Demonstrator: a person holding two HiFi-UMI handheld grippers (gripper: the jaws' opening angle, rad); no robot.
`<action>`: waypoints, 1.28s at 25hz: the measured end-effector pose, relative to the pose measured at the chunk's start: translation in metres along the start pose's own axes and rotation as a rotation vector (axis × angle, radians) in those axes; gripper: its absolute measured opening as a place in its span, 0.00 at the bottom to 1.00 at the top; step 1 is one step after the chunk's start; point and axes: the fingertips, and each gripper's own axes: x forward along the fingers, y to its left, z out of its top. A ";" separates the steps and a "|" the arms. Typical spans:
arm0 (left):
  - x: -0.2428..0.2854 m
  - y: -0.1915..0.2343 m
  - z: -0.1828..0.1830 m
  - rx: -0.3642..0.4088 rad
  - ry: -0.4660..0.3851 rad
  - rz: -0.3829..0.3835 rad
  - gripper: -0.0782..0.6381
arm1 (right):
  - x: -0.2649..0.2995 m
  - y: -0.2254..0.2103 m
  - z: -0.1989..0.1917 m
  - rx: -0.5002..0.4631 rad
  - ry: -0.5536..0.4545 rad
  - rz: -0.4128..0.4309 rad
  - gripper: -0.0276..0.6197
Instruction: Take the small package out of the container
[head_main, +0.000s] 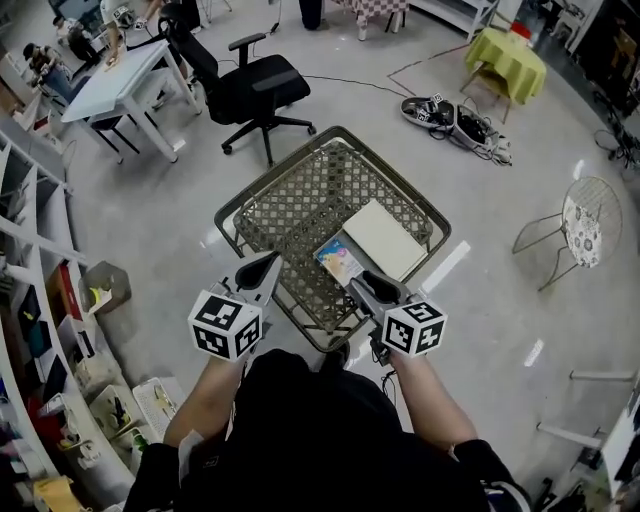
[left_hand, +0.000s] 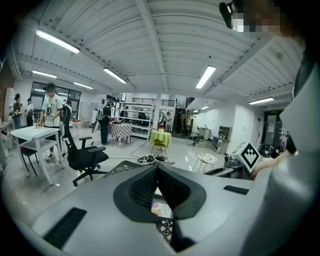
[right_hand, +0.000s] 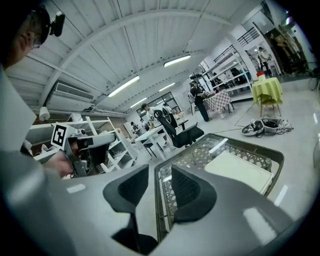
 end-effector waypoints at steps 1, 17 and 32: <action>0.009 0.004 -0.003 0.000 0.010 -0.010 0.12 | 0.005 -0.009 -0.005 0.008 0.014 -0.023 0.28; 0.124 0.052 -0.062 -0.027 0.190 -0.260 0.12 | 0.071 -0.125 -0.111 0.196 0.328 -0.412 0.29; 0.175 0.066 -0.118 -0.012 0.316 -0.367 0.12 | 0.095 -0.185 -0.173 0.408 0.485 -0.652 0.46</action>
